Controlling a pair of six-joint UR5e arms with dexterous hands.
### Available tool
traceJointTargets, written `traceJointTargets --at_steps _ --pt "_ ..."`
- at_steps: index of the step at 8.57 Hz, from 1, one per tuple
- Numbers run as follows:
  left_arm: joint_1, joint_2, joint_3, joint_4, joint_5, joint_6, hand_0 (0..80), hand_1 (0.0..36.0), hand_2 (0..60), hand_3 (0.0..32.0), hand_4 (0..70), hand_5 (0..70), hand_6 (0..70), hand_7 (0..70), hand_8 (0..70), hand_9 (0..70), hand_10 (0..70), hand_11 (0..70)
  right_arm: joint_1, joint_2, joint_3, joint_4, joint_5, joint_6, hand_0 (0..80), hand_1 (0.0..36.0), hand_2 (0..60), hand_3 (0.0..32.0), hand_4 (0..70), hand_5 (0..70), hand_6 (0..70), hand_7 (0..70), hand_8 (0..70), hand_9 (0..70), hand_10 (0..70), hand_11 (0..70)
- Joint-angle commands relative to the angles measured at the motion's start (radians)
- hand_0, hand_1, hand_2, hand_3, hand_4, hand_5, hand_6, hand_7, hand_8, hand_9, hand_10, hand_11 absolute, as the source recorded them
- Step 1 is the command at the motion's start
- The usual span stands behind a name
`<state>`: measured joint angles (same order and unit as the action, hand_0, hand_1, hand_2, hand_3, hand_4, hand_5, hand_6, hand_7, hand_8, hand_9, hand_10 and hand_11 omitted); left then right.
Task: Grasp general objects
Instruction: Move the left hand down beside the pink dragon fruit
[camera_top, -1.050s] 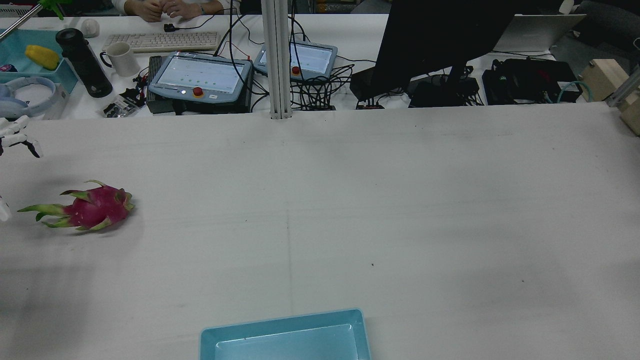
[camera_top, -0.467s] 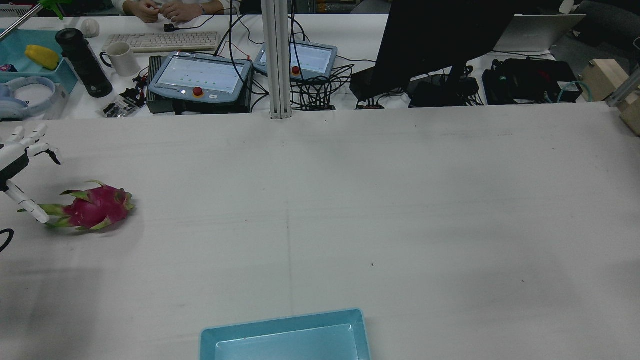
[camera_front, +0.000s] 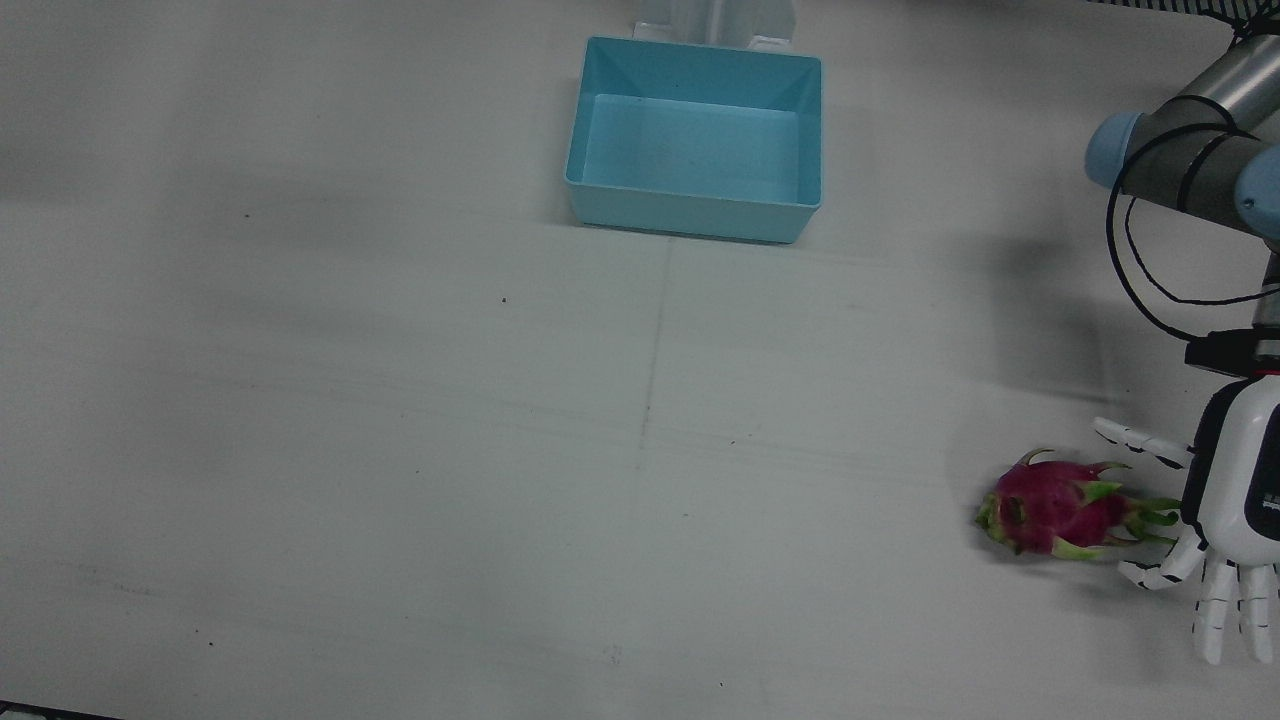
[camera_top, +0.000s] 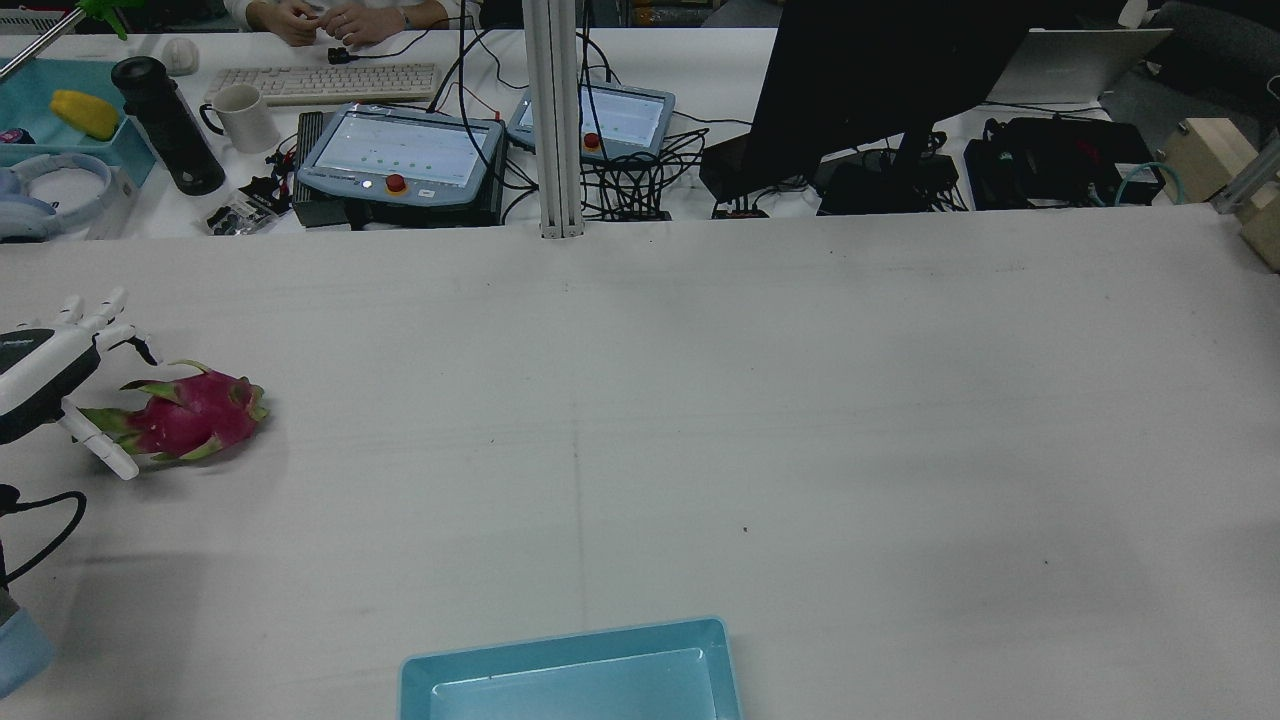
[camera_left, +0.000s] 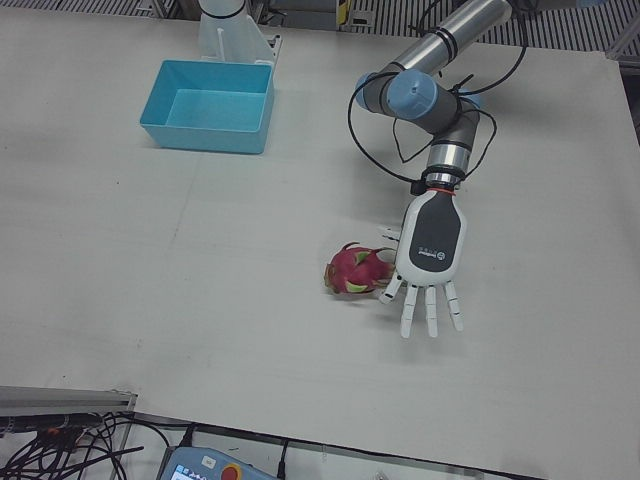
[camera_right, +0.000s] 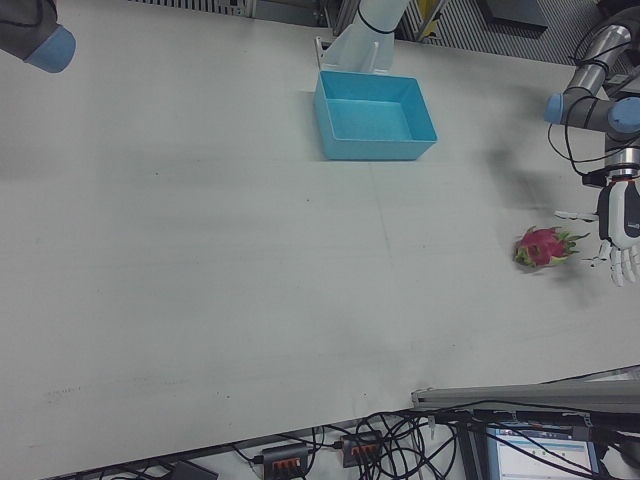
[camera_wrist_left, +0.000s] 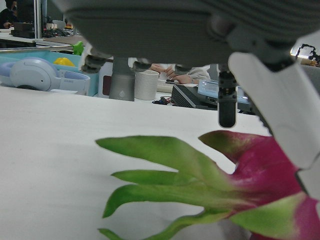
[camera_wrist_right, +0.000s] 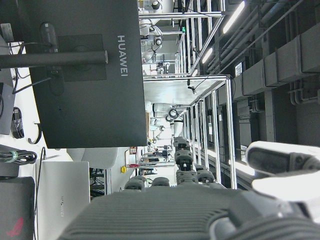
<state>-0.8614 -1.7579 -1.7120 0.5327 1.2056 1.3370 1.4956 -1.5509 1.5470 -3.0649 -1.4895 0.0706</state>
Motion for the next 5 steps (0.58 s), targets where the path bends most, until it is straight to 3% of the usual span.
traceJointTargets --at_steps 1,5 --pt "0.021 -0.026 0.035 0.012 -0.006 -0.033 62.4 26.6 1.4 26.2 0.0 0.0 0.0 0.0 0.0 0.0 2.8 7.3 0.0 0.0 0.001 0.0 0.0 0.0 0.0 0.0 0.0 0.0 0.0 0.0 0.0 0.0 0.0 0.0 0.0 0.0" --pt "0.021 -0.031 0.064 0.004 -0.003 -0.036 62.7 27.1 3.1 23.4 0.0 0.0 0.0 0.0 0.0 0.0 3.2 7.8 0.0 0.0 0.001 0.0 0.0 0.0 0.0 0.0 0.0 0.0 0.0 0.0 0.0 0.0 0.0 0.0 0.0 0.0"
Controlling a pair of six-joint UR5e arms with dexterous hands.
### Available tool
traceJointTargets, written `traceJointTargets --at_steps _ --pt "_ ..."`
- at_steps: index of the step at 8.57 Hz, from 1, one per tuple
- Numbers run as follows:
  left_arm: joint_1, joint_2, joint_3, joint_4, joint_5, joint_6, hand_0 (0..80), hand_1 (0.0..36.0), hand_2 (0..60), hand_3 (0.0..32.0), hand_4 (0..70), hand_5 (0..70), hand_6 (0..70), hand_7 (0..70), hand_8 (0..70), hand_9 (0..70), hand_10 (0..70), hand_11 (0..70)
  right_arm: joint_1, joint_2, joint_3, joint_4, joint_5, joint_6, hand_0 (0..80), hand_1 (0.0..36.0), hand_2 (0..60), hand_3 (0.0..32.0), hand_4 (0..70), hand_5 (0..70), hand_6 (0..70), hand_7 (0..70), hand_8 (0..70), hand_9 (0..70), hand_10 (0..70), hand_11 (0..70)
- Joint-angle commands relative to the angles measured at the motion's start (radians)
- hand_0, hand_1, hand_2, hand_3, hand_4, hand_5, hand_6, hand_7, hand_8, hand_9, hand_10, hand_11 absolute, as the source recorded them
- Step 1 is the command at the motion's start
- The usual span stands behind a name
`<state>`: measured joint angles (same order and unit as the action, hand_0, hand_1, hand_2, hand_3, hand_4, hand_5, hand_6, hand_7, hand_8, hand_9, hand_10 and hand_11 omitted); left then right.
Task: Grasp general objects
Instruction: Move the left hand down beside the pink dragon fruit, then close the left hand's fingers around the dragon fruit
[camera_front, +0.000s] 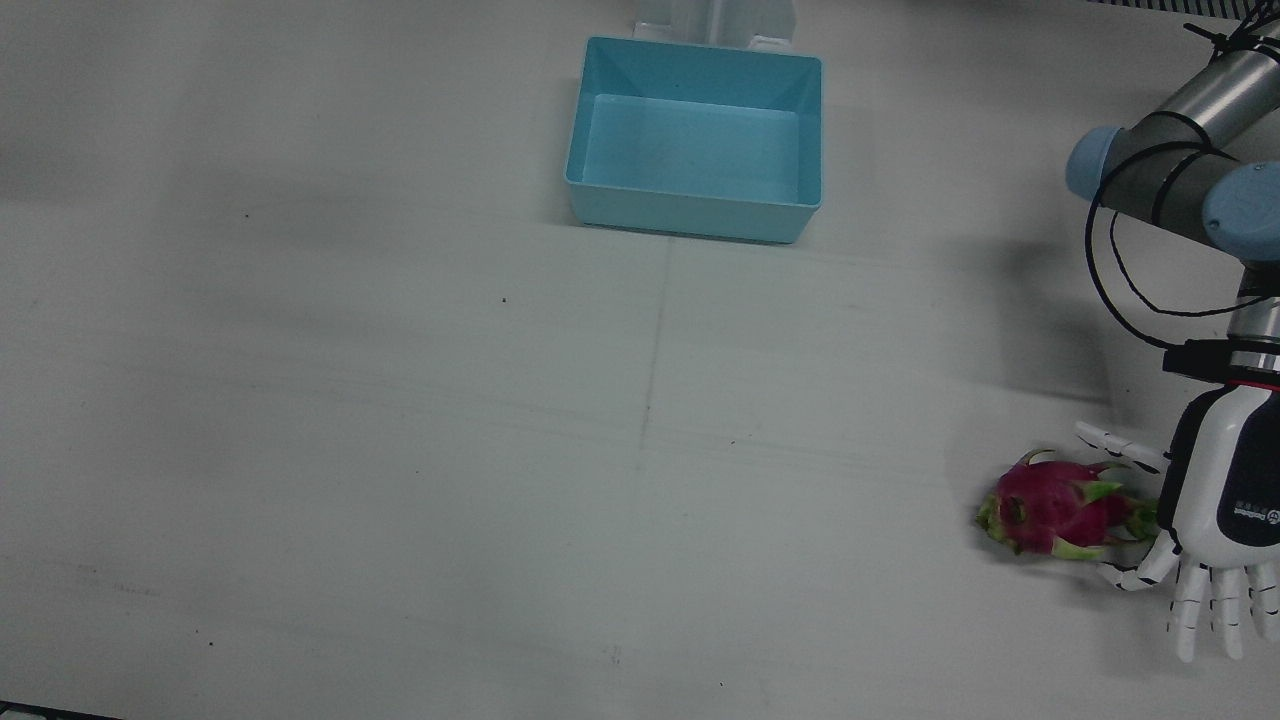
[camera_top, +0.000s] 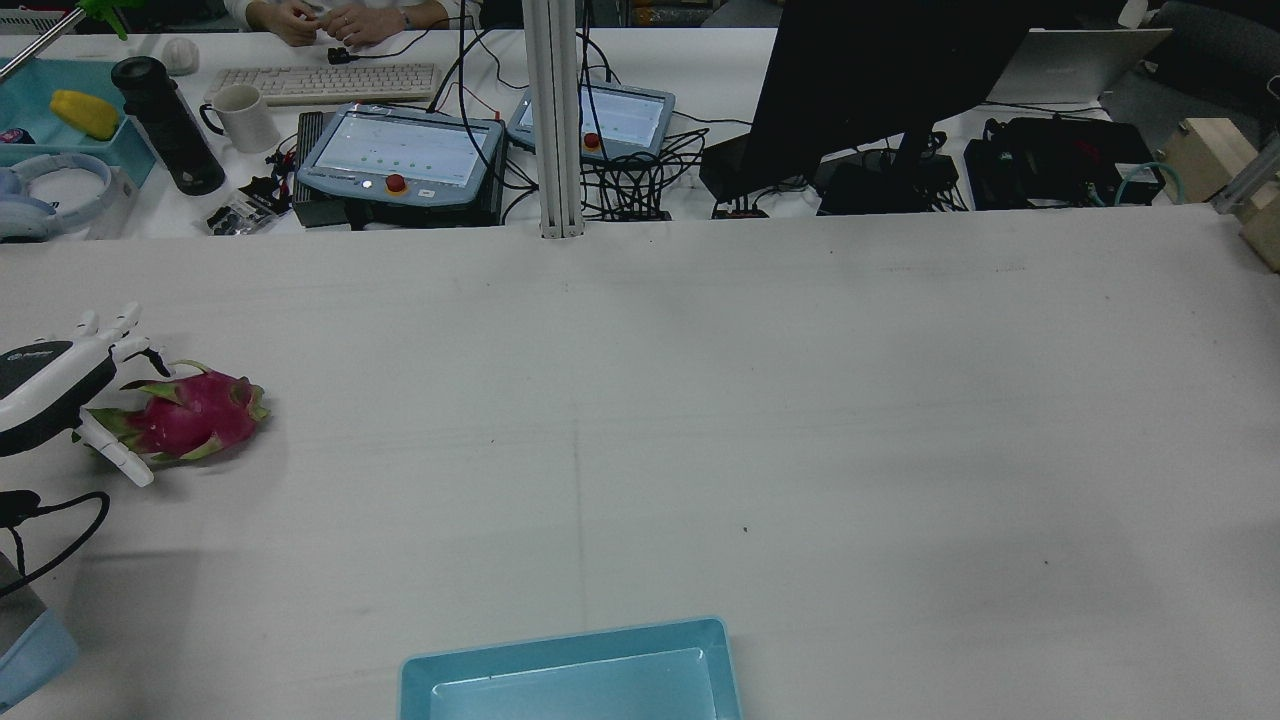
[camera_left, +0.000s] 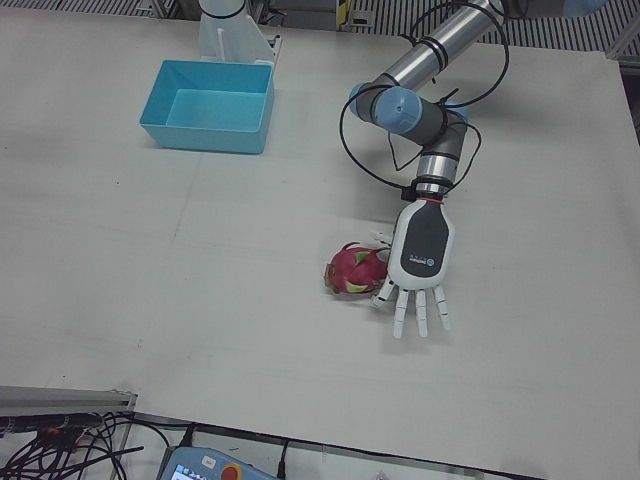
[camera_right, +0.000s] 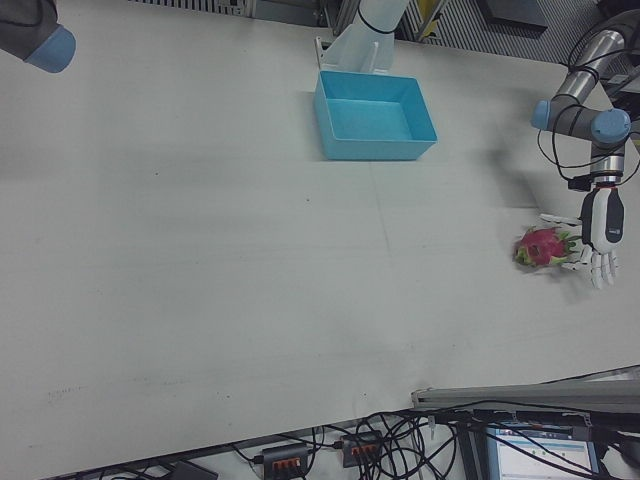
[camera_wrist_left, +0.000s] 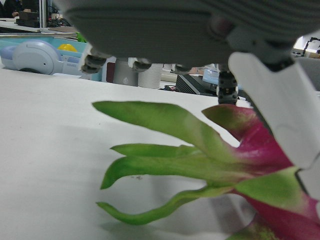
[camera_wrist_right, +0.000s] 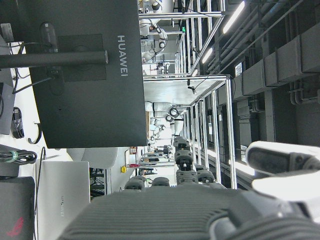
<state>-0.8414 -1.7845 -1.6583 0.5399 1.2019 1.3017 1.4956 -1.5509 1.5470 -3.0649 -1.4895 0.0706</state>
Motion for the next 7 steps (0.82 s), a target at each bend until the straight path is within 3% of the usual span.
traceJointTargets --at_steps 1,3,5,7 --pt "0.002 -0.004 0.011 -0.005 0.001 -0.002 63.2 27.7 4.0 20.6 0.0 0.0 0.0 0.6 0.0 0.0 3.2 7.9 0.0 0.0 -0.001 0.0 0.0 0.0 0.0 0.0 0.0 0.0 0.0 0.0 0.0 0.0 0.0 0.0 0.0 0.0" --pt "0.033 -0.004 0.011 0.014 0.008 -0.007 63.7 29.4 10.4 17.6 0.0 0.0 0.0 2.2 0.0 0.0 3.6 8.6 0.0 0.0 0.001 0.0 0.0 0.0 0.0 0.0 0.0 0.0 0.0 0.0 0.0 0.0 0.0 0.0 0.0 0.0" --pt "0.035 -0.021 0.009 0.041 0.011 -0.065 64.0 29.6 10.9 17.2 0.0 0.0 0.0 2.0 0.0 0.0 3.4 8.2 0.0 0.0 -0.001 0.0 0.0 0.0 0.0 0.0 0.0 0.0 0.0 0.0 0.0 0.0 0.0 0.0 0.0 0.0" --pt "0.035 -0.082 0.063 0.064 0.014 -0.064 64.0 29.7 11.0 16.4 0.0 0.0 0.0 2.0 0.0 0.0 3.2 8.1 0.0 0.0 -0.001 0.0 0.0 0.0 0.0 0.0 0.0 0.0 0.0 0.0 0.0 0.0 0.0 0.0 0.0 0.0"
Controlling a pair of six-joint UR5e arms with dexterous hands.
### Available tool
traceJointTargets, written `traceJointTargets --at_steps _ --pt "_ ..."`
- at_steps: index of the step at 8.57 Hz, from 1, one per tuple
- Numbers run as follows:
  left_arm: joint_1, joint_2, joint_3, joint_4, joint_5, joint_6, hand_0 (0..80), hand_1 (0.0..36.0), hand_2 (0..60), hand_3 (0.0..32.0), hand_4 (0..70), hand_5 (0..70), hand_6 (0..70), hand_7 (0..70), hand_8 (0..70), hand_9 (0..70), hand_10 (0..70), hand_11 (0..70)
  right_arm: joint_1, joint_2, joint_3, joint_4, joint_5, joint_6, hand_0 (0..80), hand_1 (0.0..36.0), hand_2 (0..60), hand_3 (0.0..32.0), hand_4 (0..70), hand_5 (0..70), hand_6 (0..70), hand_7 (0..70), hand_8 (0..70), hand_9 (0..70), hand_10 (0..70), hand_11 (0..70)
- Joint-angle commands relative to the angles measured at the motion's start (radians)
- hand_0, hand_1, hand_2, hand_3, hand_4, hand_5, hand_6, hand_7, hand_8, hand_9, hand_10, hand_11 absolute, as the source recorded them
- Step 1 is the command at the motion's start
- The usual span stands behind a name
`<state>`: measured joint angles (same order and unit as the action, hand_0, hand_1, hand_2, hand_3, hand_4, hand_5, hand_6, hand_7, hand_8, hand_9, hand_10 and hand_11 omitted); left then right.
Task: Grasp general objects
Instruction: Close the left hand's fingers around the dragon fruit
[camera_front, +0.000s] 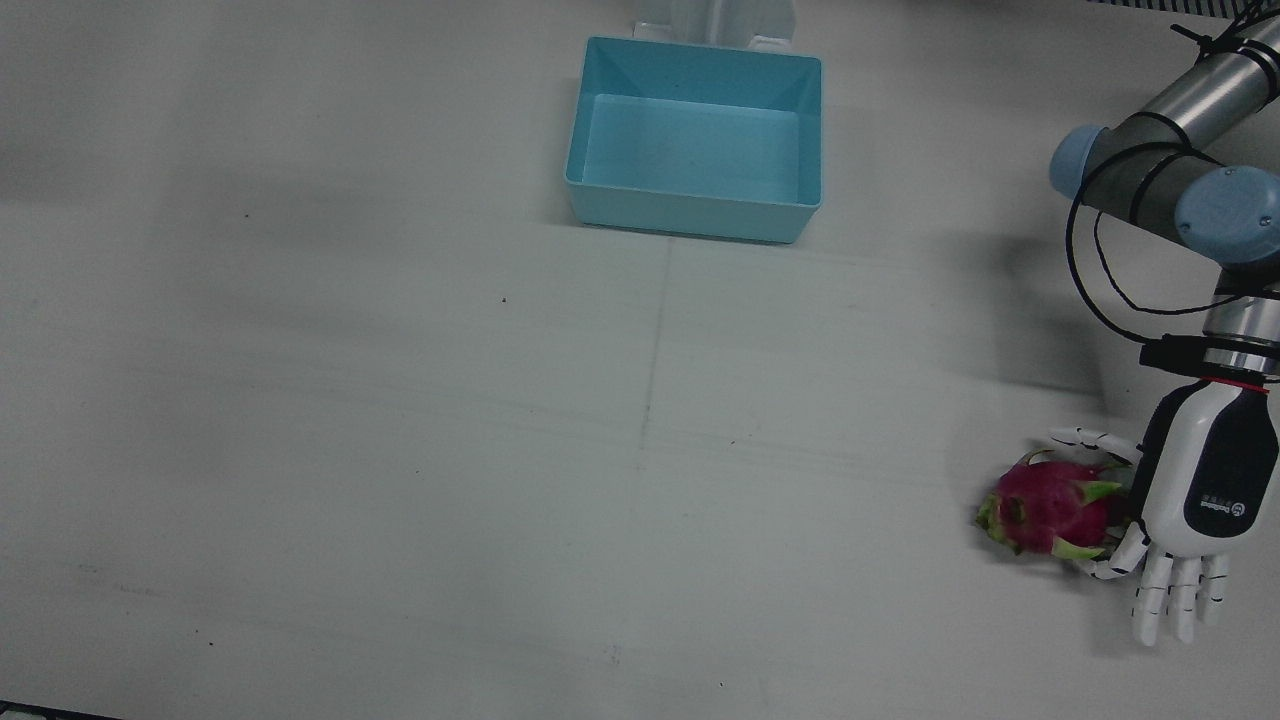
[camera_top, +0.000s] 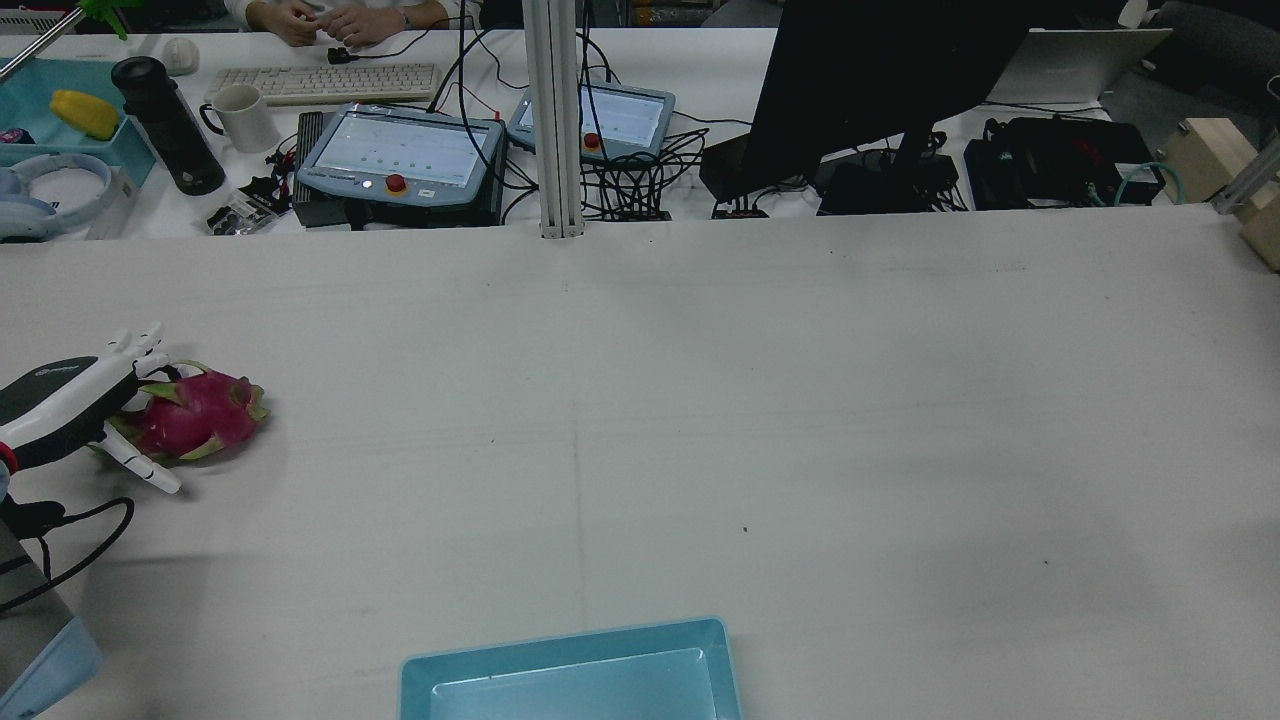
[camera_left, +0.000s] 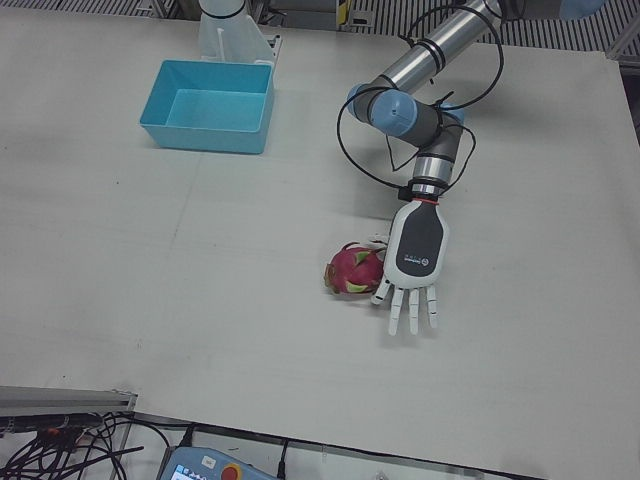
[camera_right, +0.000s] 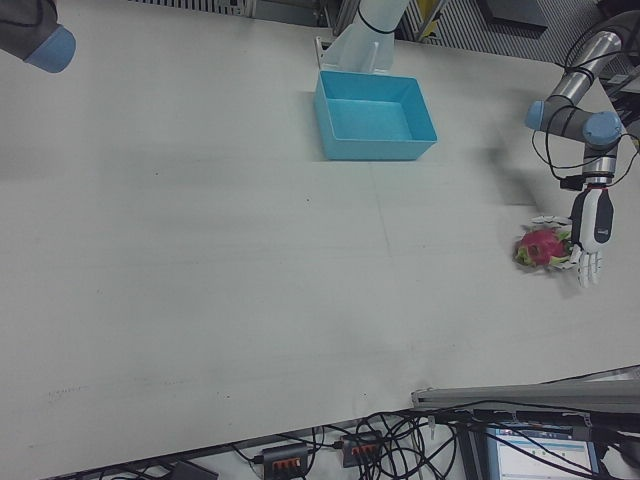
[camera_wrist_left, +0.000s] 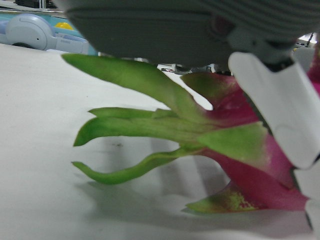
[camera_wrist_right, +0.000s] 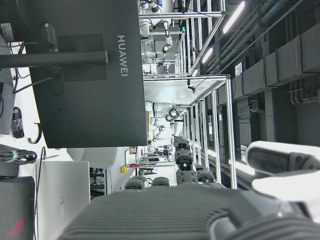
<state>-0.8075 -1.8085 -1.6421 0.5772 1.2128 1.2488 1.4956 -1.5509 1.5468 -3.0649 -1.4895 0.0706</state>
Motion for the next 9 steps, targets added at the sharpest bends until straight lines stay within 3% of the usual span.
traceJointTargets --at_steps 1,3,4,5,6,7,8,9 --pt "0.002 -0.086 0.062 0.047 0.004 -0.011 63.4 29.7 12.0 15.6 0.0 0.0 0.0 1.7 0.0 0.0 3.0 7.7 0.0 0.0 -0.001 0.0 0.0 0.0 0.0 0.0 0.0 0.0 0.0 0.0 0.0 0.0 0.0 0.0 0.0 0.0" --pt "0.001 -0.092 0.062 0.056 0.002 -0.011 64.1 31.4 16.6 8.6 0.0 0.7 0.0 4.3 0.0 0.0 3.9 9.0 0.0 0.0 -0.001 0.0 0.0 0.0 0.0 0.0 0.0 0.0 0.0 0.0 0.0 0.0 0.0 0.0 0.0 0.0" --pt "0.001 -0.091 0.062 0.064 0.002 -0.011 64.1 31.8 18.8 2.8 0.0 14.3 0.0 8.2 0.0 0.2 5.7 11.8 0.0 0.0 -0.001 0.0 0.0 0.0 0.0 0.0 0.0 0.0 0.0 0.0 0.0 0.0 0.0 0.0 0.0 0.0" --pt "0.001 -0.088 0.061 0.069 0.001 -0.012 63.4 31.3 20.0 0.0 0.0 28.7 0.6 11.6 0.0 0.9 7.3 14.1 0.0 0.0 0.001 0.0 0.0 0.0 0.0 0.0 0.0 0.0 0.0 0.0 0.0 0.0 0.0 0.0 0.0 0.0" --pt "0.001 -0.089 0.056 0.081 -0.004 -0.011 61.5 30.7 24.8 0.0 1.2 50.1 5.1 17.3 0.4 2.0 9.0 16.3 0.0 0.0 -0.001 0.0 0.0 0.0 0.0 0.0 0.0 0.0 0.0 0.0 0.0 0.0 0.0 0.0 0.0 0.0" --pt "-0.001 -0.089 0.05 0.082 -0.009 -0.009 58.2 29.6 36.1 0.0 5.8 70.0 15.9 26.3 7.8 9.0 14.9 24.4 0.002 0.0 0.001 0.0 0.0 0.0 0.0 0.0 0.0 0.0 0.0 0.0 0.0 0.0 0.0 0.0 0.0 0.0" --pt "-0.002 -0.089 0.045 0.084 -0.009 -0.009 56.3 27.5 40.7 0.0 7.9 70.0 27.6 35.7 18.4 22.3 26.6 40.9 0.0 0.0 -0.001 0.0 0.0 0.0 0.0 0.0 0.0 0.0 0.0 0.0 0.0 0.0 0.0 0.0 0.0 0.0" --pt "-0.002 -0.089 0.044 0.082 -0.009 -0.009 53.9 22.3 39.7 0.0 12.3 70.0 43.5 48.4 35.4 43.4 45.8 66.0 0.0 0.0 -0.001 0.0 0.0 0.0 0.0 0.0 0.0 0.0 0.0 0.0 0.0 0.0 0.0 0.0 0.0 0.0"
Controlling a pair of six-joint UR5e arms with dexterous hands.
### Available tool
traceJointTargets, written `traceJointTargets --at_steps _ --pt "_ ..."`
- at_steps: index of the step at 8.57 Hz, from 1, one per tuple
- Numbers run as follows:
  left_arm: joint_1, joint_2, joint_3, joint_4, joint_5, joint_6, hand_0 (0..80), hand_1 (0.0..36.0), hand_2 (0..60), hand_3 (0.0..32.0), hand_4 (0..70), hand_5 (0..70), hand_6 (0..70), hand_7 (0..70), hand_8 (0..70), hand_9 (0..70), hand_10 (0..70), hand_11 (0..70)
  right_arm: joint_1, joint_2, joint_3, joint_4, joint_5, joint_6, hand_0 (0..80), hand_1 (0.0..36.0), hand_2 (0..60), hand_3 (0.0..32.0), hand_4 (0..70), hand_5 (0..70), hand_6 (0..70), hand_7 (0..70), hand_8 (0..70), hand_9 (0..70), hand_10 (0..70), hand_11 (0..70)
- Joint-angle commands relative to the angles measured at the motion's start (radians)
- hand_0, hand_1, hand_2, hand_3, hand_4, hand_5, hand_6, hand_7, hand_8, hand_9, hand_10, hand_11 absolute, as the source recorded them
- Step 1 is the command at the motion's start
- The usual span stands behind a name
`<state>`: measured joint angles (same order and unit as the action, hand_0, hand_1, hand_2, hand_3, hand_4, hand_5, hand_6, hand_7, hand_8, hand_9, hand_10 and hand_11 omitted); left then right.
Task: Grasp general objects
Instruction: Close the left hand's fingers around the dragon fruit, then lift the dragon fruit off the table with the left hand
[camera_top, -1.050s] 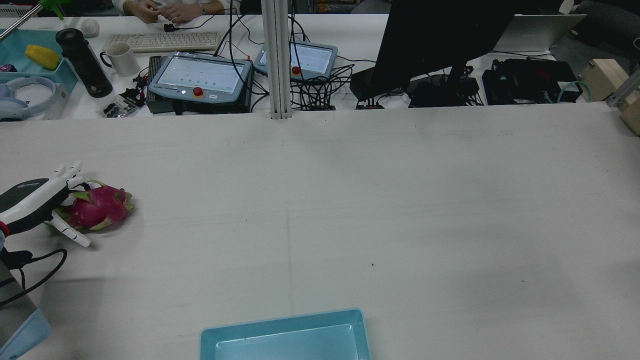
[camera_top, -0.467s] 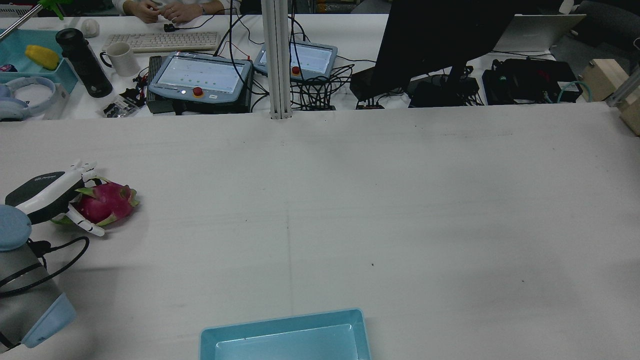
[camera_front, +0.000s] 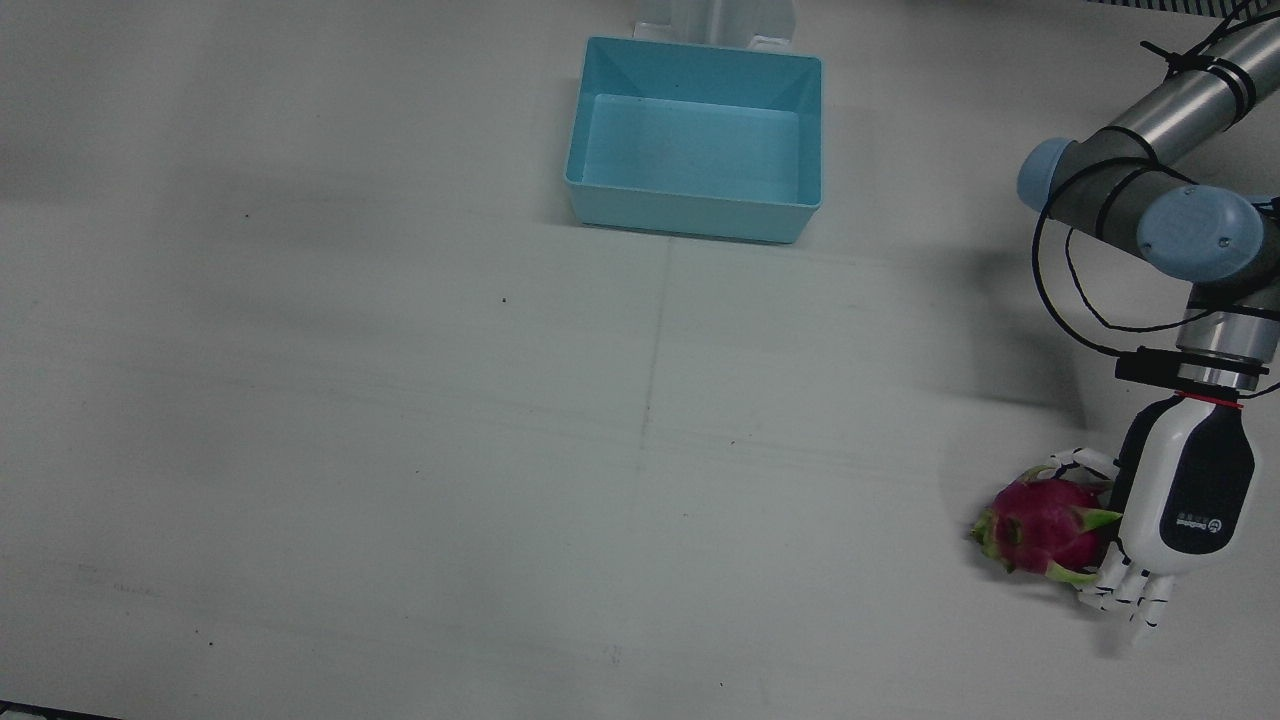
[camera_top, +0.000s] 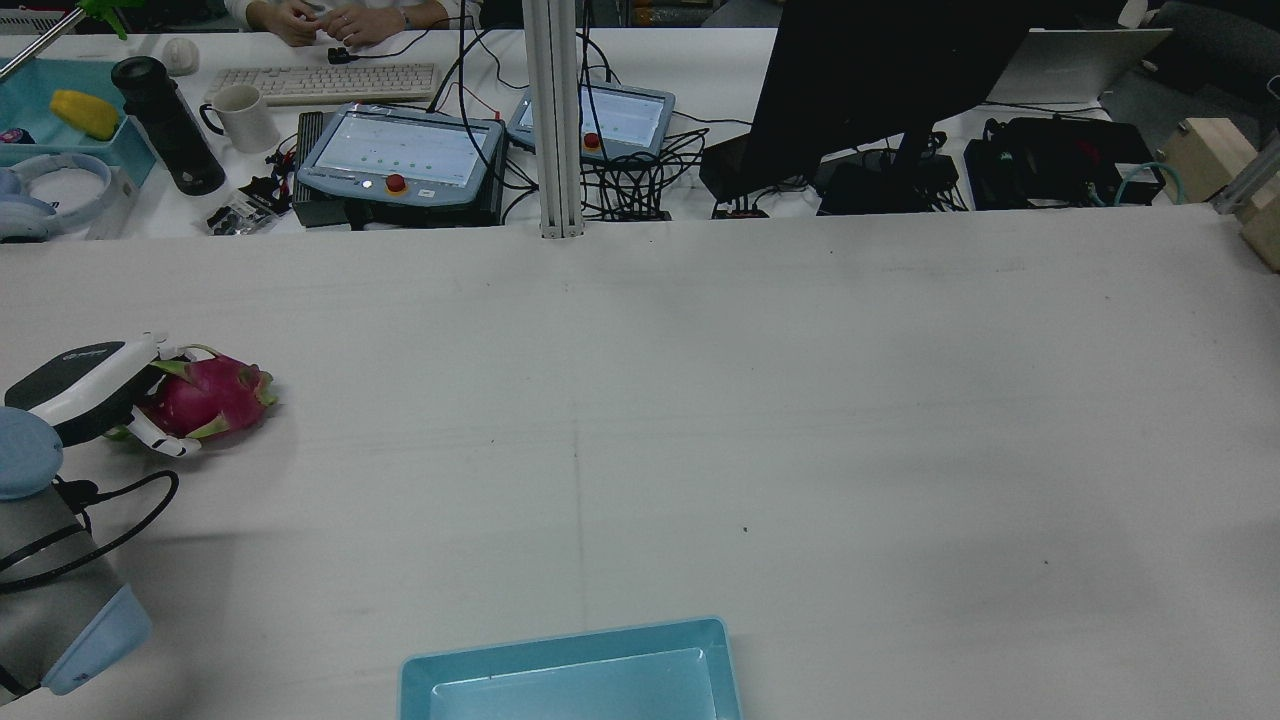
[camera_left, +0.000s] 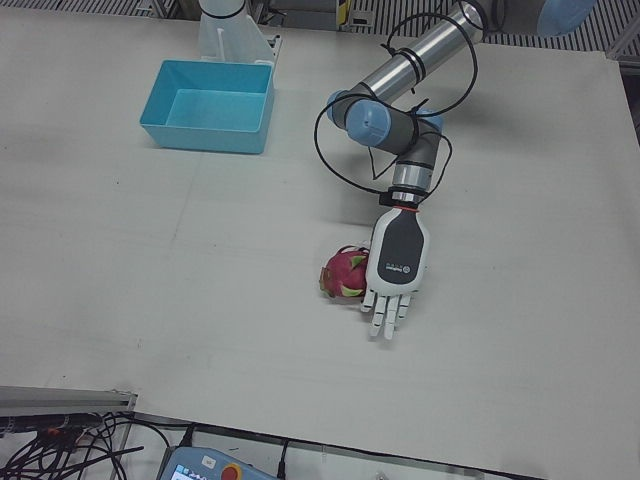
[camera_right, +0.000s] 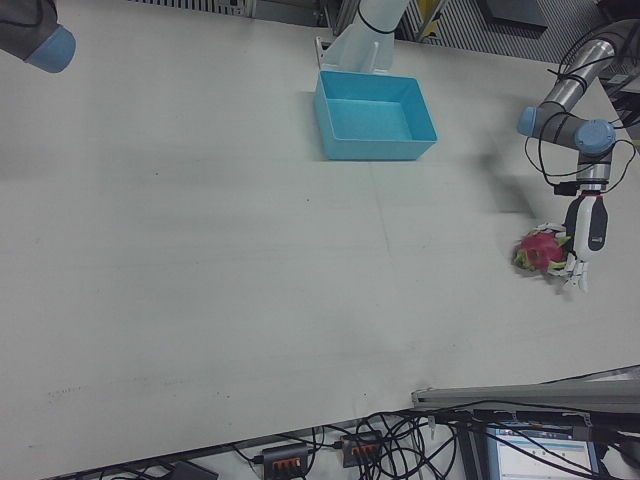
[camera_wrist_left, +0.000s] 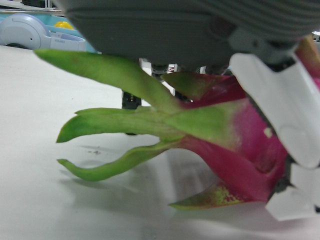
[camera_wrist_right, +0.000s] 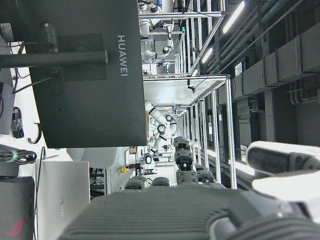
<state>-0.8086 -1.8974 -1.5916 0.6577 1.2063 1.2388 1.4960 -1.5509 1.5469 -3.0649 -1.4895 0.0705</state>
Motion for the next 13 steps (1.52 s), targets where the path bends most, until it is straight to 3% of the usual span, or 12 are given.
traceJointTargets --at_steps 1,2,3,4,6,7,8,12,13 --pt "0.0 0.0 -0.004 -0.001 -0.002 0.002 50.5 19.9 53.0 0.0 18.7 70.0 55.6 57.0 49.1 59.7 59.5 70.0 0.001 0.0 -0.001 0.0 0.0 0.0 0.0 0.0 0.0 0.0 0.0 0.0 0.0 0.0 0.0 0.0 0.0 0.0" --pt "0.0 -0.002 -0.004 -0.001 -0.002 0.002 47.9 20.0 60.0 0.0 24.0 70.0 61.3 60.5 55.8 68.1 65.6 70.0 0.0 0.0 -0.001 0.0 0.0 0.0 0.0 0.0 0.0 0.0 0.0 0.0 0.0 0.0 0.0 0.0 0.0 0.0" --pt "-0.001 -0.002 -0.007 -0.001 -0.002 0.001 42.3 19.6 60.0 0.0 29.5 70.0 69.0 64.1 64.8 70.0 70.0 70.0 0.0 0.0 -0.001 0.0 0.0 0.0 0.0 0.0 0.0 0.0 0.0 0.0 0.0 0.0 0.0 0.0 0.0 0.0" --pt "-0.004 -0.002 -0.016 -0.001 -0.004 0.001 34.3 17.8 60.0 0.0 29.0 70.0 67.2 63.1 64.6 70.0 70.0 70.0 0.0 0.0 -0.001 0.0 0.0 0.0 0.0 0.0 0.0 0.0 0.0 0.0 0.0 0.0 0.0 0.0 0.0 0.0" --pt "-0.017 0.012 -0.132 0.005 -0.037 -0.001 6.9 13.1 60.0 0.0 28.2 70.0 66.8 63.2 67.9 70.0 70.0 70.0 0.0 0.0 -0.001 0.0 -0.002 0.0 0.0 0.0 0.0 0.0 0.0 0.0 0.0 0.0 0.0 0.0 0.0 0.0" --pt "-0.018 0.02 -0.155 0.01 -0.039 -0.002 1.0 10.3 60.0 0.0 28.0 70.0 66.4 63.0 68.6 70.0 70.0 70.0 0.0 0.0 0.001 0.0 0.0 0.0 0.0 0.0 0.0 0.0 0.0 0.0 0.0 0.0 0.0 0.0 0.0 0.0" --pt "-0.04 0.02 -0.174 0.007 -0.04 -0.004 0.0 7.7 60.0 0.0 27.5 70.0 66.1 62.7 69.6 70.0 70.0 70.0 0.001 0.0 0.001 0.0 0.0 0.0 0.0 0.0 0.0 0.0 0.0 0.0 0.0 0.0 0.0 0.0 0.0 0.0" --pt "-0.067 0.046 -0.393 -0.049 -0.016 -0.006 0.0 3.7 60.0 0.0 26.7 70.0 61.7 60.6 67.7 70.0 70.0 70.0 0.0 0.0 -0.001 0.0 0.0 0.0 0.0 0.0 0.0 0.0 0.0 0.0 0.0 0.0 0.0 0.0 0.0 0.0" --pt "-0.069 0.047 -0.401 -0.15 0.033 -0.006 0.0 3.4 60.0 0.0 26.8 70.0 60.9 60.4 67.2 70.0 70.0 70.0 0.001 0.0 0.001 0.0 0.0 0.0 0.0 0.0 0.0 0.0 0.0 0.0 0.0 0.0 0.0 0.0 0.0 0.0"
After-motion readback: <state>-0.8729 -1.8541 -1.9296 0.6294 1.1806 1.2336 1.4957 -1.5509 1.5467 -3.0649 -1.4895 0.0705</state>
